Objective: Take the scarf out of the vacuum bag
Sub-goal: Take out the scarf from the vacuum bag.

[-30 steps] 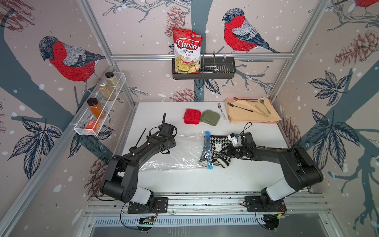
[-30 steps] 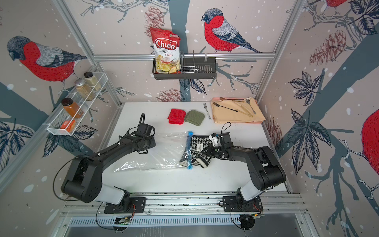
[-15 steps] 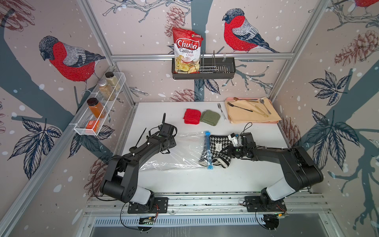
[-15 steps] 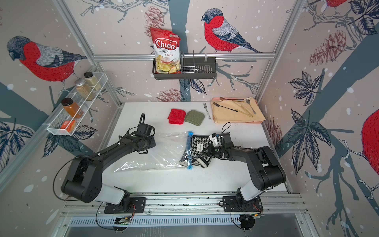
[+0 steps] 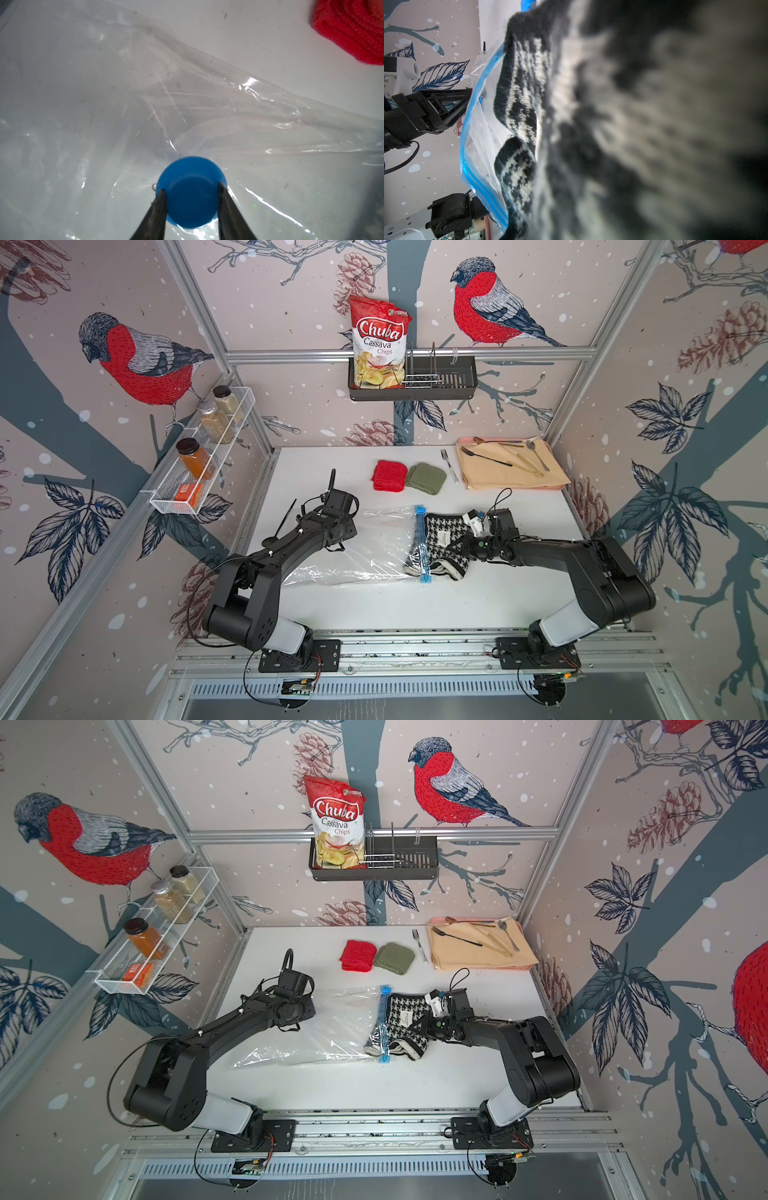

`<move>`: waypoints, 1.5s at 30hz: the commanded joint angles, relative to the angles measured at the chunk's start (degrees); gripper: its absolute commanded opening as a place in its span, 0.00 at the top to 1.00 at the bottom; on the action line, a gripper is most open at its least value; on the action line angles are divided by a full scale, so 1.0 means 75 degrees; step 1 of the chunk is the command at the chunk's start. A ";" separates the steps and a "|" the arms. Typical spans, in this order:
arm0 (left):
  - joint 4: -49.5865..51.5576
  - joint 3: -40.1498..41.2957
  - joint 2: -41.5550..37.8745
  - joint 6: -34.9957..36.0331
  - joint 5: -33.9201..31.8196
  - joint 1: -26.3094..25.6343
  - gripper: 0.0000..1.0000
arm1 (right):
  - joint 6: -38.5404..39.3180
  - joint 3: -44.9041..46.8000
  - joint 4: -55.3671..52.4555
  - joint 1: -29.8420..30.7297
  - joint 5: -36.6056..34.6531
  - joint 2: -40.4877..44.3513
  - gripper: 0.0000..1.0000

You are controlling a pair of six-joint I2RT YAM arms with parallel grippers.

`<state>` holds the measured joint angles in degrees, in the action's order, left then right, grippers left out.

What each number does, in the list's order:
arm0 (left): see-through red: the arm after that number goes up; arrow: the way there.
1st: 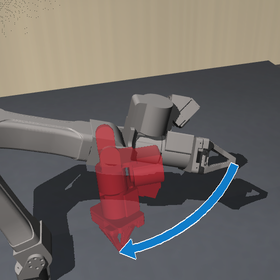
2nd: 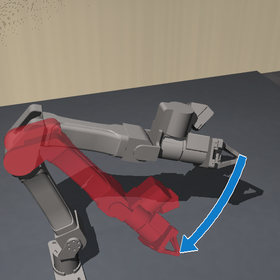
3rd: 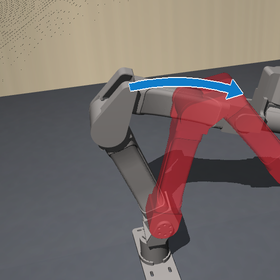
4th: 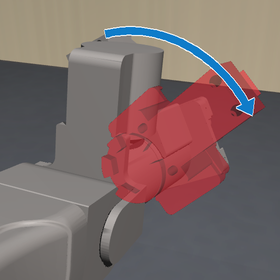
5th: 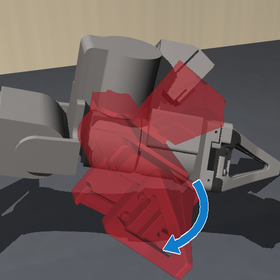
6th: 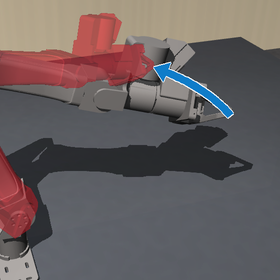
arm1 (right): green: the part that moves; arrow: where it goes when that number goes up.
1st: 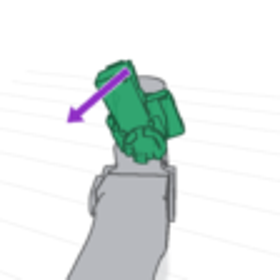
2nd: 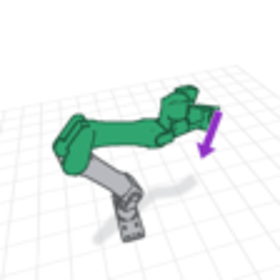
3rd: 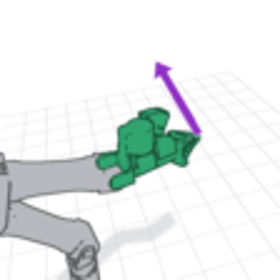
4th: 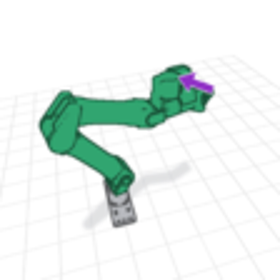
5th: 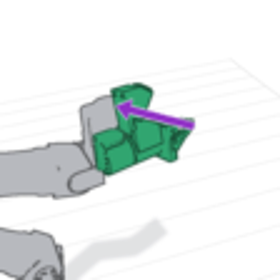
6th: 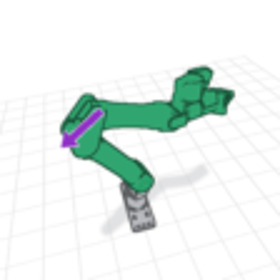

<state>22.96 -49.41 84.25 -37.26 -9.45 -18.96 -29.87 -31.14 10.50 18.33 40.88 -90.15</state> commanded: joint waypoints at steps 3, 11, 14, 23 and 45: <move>0.0033 -0.0033 -0.0042 -0.0075 -0.0449 0.0024 0.89 | 0.0045 0.0018 0.0032 -0.0052 -0.0168 0.0029 1.00; 0.0034 -0.0018 -0.0076 -0.0087 -0.0462 0.0007 0.89 | 0.0033 0.0026 0.0031 -0.0079 -0.0189 0.0073 1.00; 0.0045 -0.0011 -0.0076 -0.0083 -0.0463 0.0005 0.89 | 0.0033 0.0035 0.0029 -0.0081 -0.0181 0.0071 1.00; 0.0057 -0.0049 -0.0053 -0.0091 -0.0451 0.0005 0.90 | 0.0019 0.0032 0.0016 -0.0132 -0.0199 0.0114 1.00; 0.0052 -0.0066 -0.0006 -0.0085 -0.0451 0.0003 0.90 | -0.0014 0.0084 0.0073 -0.0240 -0.0173 0.0158 1.00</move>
<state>23.05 -49.60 84.14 -37.45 -11.16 -18.96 -29.93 -30.61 10.48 16.53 40.27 -89.12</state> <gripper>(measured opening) 0.371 0.133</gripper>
